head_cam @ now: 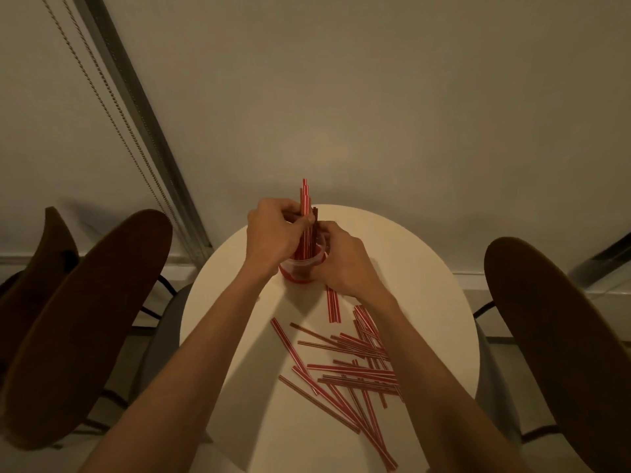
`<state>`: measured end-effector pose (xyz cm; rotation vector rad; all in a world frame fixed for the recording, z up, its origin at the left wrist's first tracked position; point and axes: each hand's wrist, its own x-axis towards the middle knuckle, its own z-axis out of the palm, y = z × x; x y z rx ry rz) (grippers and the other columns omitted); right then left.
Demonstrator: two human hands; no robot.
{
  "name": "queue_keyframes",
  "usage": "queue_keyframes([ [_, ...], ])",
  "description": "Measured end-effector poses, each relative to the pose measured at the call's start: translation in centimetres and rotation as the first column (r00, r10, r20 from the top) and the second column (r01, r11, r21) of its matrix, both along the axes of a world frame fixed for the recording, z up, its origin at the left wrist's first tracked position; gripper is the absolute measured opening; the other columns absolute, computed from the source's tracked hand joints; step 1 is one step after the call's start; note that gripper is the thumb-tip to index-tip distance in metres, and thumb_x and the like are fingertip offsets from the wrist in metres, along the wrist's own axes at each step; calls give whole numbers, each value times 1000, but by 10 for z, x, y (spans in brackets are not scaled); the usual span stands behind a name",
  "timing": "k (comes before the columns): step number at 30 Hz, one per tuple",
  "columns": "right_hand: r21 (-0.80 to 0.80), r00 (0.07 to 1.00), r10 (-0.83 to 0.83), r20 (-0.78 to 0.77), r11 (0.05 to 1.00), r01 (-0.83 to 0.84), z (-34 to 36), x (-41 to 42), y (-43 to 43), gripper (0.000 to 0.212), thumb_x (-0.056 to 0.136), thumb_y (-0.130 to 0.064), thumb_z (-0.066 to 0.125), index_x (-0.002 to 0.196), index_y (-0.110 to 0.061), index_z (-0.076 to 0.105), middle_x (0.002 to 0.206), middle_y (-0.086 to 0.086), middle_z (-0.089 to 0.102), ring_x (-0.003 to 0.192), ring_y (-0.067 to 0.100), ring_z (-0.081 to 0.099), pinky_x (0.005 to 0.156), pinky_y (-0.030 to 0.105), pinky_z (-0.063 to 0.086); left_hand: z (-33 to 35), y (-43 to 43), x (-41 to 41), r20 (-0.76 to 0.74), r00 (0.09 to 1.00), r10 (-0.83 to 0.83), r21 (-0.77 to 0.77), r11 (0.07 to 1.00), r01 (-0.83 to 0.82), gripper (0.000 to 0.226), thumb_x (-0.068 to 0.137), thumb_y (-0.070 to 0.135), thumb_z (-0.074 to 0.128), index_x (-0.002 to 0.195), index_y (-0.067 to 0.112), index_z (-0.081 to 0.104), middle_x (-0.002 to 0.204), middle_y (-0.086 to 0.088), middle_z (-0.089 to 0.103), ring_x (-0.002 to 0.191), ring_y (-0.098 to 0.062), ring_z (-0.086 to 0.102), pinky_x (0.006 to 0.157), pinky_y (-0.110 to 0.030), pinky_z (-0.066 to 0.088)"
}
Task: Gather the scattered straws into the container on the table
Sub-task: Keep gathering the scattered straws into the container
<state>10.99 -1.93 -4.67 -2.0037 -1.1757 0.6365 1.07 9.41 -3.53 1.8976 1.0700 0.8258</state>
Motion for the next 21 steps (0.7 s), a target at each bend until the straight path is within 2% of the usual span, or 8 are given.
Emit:
queue_keyframes([
  [4,-2,998,9,63,1000,-9,-3,1,3,87,75,-38,97,148,-18,55,130,-4,73,101,10,65,67,3,39,-9,-2,3,-207,978,7,112,994,17,8,92,25,83,99,22,86,85,-1,82,84,-23,78,82,-42,65],
  [7,-12,994,13,108,1000,-12,-3,3,4,80,78,-40,94,145,-18,58,127,-3,74,99,11,63,68,9,41,-10,-2,5,-322,946,31,169,985,25,11,91,31,85,95,20,86,81,-4,79,75,-26,76,74,-44,66],
  [9,-28,992,24,122,999,-21,-2,4,4,81,77,-38,94,146,-19,57,129,-2,73,104,15,65,75,19,45,-9,-3,4,-350,936,49,201,979,24,19,89,37,87,92,18,85,81,-4,78,72,-25,75,71,-43,65],
  [12,-63,991,37,132,998,-29,2,11,-1,95,74,-32,97,155,-16,51,145,1,67,129,21,66,99,28,53,-3,-6,1,-372,925,74,246,969,22,28,88,42,88,92,14,84,81,-4,78,70,-23,74,68,-41,64],
  [14,-80,994,23,103,997,-15,8,17,-9,105,70,-28,100,159,-13,47,153,4,61,138,21,61,113,37,52,4,-12,-3,-351,932,90,279,960,12,32,89,42,88,95,11,82,83,-6,78,72,-23,75,70,-42,65],
  [16,-86,996,-7,86,996,14,14,25,-19,104,70,-31,100,158,-13,49,151,4,63,135,19,63,112,40,53,11,-20,-8,-274,958,84,302,953,3,33,91,41,86,103,10,82,90,-7,81,79,-24,77,77,-43,66],
  [18,-86,993,-66,99,994,75,16,32,-28,87,78,-35,96,152,-14,56,143,1,68,124,17,68,104,34,56,17,-33,-14,-184,981,59,320,947,3,32,94,39,84,111,12,82,96,-4,82,85,-20,78,82,-40,67],
  [21,-109,968,-142,209,980,167,11,34,-37,61,89,-41,86,139,-13,67,130,2,74,116,19,71,97,32,54,22,-59,-26,-100,995,-6,352,935,41,21,99,33,79,108,14,83,94,1,82,82,-12,76,82,-29,65],
])
